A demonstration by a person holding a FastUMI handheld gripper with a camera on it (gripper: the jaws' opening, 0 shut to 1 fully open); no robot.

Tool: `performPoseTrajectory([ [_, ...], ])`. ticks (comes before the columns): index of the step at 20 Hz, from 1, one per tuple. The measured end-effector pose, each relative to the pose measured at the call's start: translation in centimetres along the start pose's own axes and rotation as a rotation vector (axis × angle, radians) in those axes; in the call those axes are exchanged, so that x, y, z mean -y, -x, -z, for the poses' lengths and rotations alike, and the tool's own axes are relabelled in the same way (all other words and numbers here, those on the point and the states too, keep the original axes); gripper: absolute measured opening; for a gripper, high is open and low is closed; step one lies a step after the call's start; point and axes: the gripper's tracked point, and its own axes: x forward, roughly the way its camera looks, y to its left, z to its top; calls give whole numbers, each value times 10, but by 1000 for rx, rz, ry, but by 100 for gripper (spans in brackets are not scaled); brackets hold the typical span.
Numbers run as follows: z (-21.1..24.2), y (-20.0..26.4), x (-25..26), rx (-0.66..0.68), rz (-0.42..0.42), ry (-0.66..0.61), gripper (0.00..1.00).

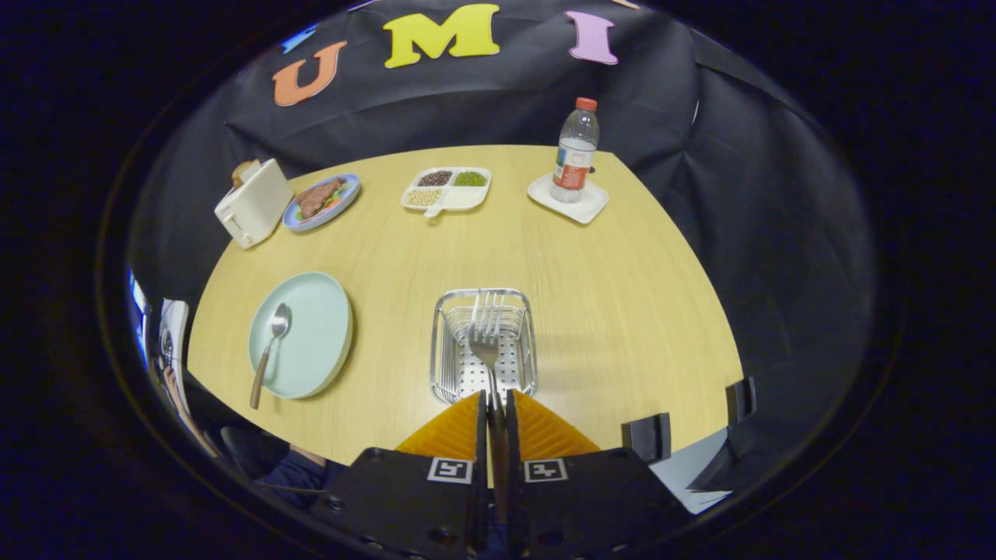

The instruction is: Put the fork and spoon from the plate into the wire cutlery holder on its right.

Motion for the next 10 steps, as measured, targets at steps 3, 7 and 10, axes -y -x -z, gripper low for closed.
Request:
performPoseTrajectory([
  [3,0,2,-1,6,-2,9,10],
  [7,10,1,-2,-15,0,27,10],
  [10,14,0,-3,-23,-3,43,10],
])
